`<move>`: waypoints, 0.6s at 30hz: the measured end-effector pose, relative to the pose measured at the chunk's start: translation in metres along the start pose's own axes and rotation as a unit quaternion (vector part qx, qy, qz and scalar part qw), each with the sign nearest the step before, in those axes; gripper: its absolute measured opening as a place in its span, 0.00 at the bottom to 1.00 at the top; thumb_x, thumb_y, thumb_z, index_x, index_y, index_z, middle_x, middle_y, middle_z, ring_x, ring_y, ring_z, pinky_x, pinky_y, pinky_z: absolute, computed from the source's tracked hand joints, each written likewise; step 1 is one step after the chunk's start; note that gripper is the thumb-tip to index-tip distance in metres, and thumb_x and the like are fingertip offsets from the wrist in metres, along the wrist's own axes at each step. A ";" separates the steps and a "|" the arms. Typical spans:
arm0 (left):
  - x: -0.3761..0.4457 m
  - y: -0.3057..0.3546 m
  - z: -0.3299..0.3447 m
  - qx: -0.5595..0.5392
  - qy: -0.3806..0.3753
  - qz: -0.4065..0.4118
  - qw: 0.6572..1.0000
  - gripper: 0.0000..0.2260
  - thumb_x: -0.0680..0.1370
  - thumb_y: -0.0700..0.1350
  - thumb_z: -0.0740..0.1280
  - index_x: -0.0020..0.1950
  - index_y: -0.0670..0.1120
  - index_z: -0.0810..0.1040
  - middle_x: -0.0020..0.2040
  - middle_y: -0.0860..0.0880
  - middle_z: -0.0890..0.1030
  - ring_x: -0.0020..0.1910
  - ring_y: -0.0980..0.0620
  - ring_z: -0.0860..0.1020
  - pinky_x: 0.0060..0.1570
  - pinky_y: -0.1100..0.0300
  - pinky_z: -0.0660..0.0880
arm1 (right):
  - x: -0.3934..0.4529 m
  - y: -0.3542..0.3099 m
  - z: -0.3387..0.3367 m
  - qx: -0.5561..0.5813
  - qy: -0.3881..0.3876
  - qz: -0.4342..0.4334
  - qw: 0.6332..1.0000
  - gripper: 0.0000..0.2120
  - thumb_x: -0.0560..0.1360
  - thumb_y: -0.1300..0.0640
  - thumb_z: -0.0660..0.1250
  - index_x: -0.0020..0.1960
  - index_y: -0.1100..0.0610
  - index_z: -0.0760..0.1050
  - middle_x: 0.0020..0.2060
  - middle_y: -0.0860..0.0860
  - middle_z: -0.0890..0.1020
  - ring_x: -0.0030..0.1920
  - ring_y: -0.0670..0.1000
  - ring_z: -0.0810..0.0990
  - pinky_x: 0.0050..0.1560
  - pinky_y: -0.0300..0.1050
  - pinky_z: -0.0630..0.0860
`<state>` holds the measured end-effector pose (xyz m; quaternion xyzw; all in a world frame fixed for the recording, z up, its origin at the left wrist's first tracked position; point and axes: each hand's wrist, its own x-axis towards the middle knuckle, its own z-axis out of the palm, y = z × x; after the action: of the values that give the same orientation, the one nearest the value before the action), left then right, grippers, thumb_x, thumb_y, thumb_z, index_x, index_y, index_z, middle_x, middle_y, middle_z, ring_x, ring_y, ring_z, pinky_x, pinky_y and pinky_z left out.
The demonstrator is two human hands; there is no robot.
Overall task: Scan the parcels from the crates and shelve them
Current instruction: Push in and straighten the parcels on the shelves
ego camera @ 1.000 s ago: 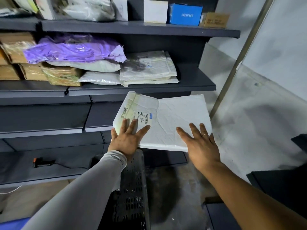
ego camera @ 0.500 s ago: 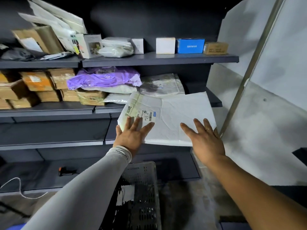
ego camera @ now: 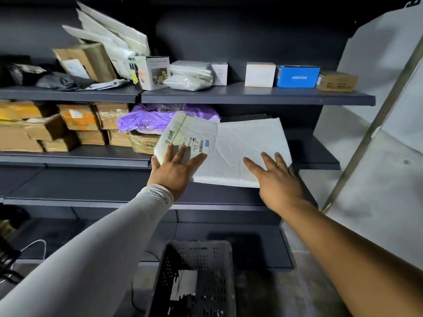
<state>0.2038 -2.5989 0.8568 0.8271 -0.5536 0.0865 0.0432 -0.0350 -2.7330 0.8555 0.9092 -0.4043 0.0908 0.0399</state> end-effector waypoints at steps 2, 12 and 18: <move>0.012 -0.018 0.002 0.003 0.002 -0.010 1.000 0.34 0.85 0.46 0.60 0.82 0.68 0.44 0.86 0.47 0.44 0.83 0.35 0.39 0.73 0.23 0.52 | 0.024 -0.011 0.005 0.005 0.006 -0.010 1.000 0.43 0.80 0.69 0.57 0.83 0.37 0.45 0.84 0.54 0.49 0.83 0.63 0.42 0.80 0.65 0.55; 0.068 -0.082 0.026 -0.007 -0.002 -0.056 0.998 0.33 0.85 0.45 0.59 0.82 0.69 0.45 0.86 0.45 0.46 0.83 0.36 0.41 0.73 0.23 0.52 | 0.117 -0.048 0.028 0.006 0.003 -0.040 0.999 0.43 0.80 0.70 0.55 0.83 0.36 0.47 0.84 0.54 0.49 0.83 0.63 0.42 0.81 0.65 0.52; 0.090 -0.066 0.046 -0.026 -0.014 -0.059 0.998 0.32 0.85 0.45 0.55 0.82 0.68 0.44 0.86 0.46 0.45 0.83 0.36 0.41 0.74 0.24 0.53 | 0.133 -0.027 0.043 -0.002 -0.003 -0.034 0.999 0.43 0.80 0.70 0.56 0.83 0.37 0.47 0.84 0.55 0.50 0.83 0.63 0.43 0.80 0.65 0.54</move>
<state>0.3022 -2.6631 0.8308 0.8582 -0.5064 0.0578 0.0618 0.0782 -2.8176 0.8395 0.9227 -0.3732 0.0858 0.0436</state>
